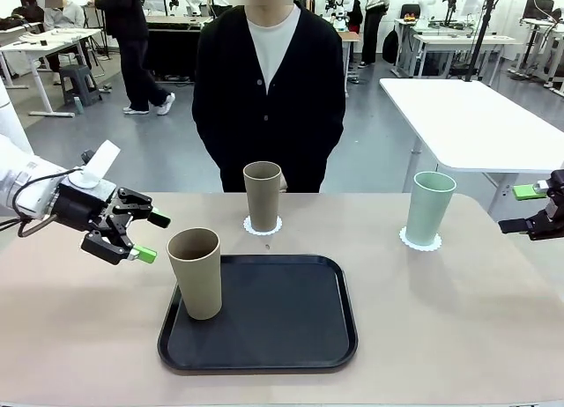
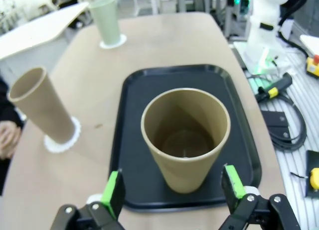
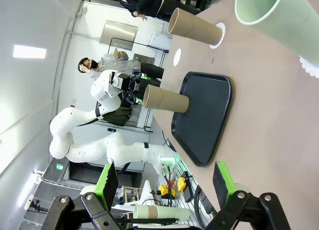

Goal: Place coasters on the table and set cups on them.
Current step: Take one Reusable plastic cup from the Flat Tray and place it on a coaster set by the human.

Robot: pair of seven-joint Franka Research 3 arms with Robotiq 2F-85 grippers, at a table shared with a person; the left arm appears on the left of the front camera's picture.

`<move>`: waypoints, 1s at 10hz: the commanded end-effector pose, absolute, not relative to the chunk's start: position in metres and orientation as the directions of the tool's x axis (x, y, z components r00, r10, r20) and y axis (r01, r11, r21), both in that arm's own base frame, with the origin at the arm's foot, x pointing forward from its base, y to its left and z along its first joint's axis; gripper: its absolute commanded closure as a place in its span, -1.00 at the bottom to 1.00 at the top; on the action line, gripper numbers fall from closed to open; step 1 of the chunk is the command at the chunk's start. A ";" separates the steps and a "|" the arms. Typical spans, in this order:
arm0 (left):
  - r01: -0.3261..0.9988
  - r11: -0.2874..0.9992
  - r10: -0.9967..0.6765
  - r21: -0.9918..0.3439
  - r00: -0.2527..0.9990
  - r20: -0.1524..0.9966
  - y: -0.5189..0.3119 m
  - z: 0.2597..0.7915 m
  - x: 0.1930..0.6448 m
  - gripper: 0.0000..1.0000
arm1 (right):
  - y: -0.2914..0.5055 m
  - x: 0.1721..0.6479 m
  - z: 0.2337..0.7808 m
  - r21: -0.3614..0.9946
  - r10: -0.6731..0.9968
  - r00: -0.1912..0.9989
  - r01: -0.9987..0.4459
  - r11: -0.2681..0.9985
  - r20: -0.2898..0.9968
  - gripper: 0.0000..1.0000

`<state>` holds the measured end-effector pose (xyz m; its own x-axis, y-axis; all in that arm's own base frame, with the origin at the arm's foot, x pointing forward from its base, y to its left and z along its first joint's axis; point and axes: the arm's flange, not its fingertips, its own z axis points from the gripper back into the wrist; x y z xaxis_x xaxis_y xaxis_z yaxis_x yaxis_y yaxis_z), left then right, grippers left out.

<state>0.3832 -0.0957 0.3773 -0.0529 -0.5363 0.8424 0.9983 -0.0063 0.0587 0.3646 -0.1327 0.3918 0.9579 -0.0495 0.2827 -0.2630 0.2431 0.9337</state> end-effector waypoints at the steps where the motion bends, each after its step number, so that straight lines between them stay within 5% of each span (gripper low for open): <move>1: 0.997 -0.020 -0.531 0.070 -0.070 0.845 -0.094 0.375 0.383 -1.00 | -0.132 0.366 0.392 0.933 -0.049 0.958 -0.264 0.245 0.283 -1.00; 6: 0.996 -0.081 -0.487 -0.038 -0.006 0.873 -0.079 0.361 0.408 -1.00 | -0.132 0.366 0.392 0.933 -0.049 0.958 -0.264 0.245 0.283 -1.00; 10: 0.981 -0.192 -0.316 0.027 -0.088 0.945 -0.044 0.328 0.432 -1.00 | -0.132 0.366 0.392 0.933 -0.049 0.958 -0.264 0.245 0.283 -1.00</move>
